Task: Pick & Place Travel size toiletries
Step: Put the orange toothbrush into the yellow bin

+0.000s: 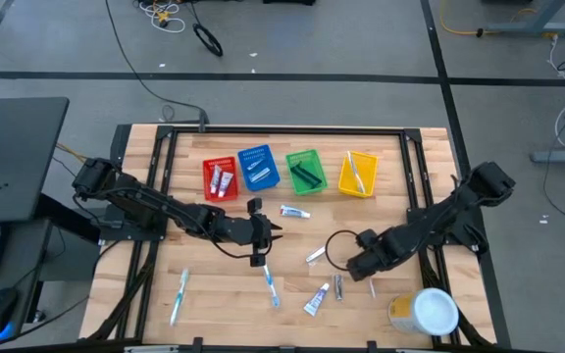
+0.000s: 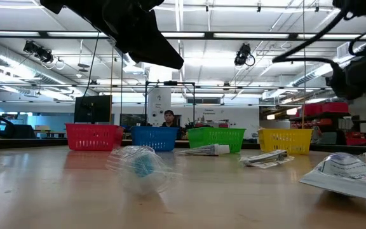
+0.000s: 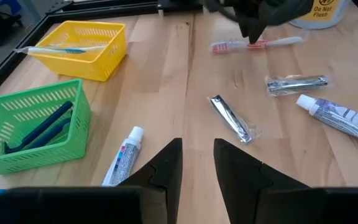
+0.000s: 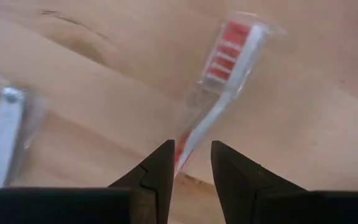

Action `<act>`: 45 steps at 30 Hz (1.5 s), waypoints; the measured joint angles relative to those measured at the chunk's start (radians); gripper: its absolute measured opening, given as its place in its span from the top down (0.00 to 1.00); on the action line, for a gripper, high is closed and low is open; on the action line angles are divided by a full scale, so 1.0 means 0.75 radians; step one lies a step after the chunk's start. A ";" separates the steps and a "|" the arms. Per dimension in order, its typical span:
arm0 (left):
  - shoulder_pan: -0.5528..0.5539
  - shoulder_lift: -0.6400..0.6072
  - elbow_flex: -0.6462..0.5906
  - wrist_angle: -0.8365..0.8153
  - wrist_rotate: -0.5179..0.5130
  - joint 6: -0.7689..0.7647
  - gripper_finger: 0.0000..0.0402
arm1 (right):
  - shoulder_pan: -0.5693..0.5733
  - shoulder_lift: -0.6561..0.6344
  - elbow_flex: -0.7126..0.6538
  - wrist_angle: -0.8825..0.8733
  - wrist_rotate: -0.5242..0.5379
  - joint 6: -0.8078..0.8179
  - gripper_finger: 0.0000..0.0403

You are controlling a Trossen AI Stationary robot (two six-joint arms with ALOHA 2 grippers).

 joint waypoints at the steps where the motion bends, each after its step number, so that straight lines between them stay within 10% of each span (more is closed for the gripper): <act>1: 0.000 0.000 0.000 0.000 0.000 0.000 0.75 | -0.002 0.014 -0.001 -0.003 -0.002 -0.001 0.72; 21: 0.000 0.000 0.000 0.002 -0.001 0.014 0.75 | -0.054 0.104 -0.001 0.041 0.015 -0.257 0.92; 29: 0.000 0.000 -0.001 0.007 -0.002 0.015 0.75 | -0.141 -0.094 0.060 0.008 0.385 -0.442 0.93; 38: 0.000 0.000 -0.001 0.007 -0.004 0.019 0.75 | -0.456 -0.365 0.114 -0.068 1.182 -0.849 0.93; 45: 0.000 0.000 -0.001 0.010 -0.006 0.019 0.75 | -0.817 -0.364 0.066 0.112 1.265 -1.101 0.93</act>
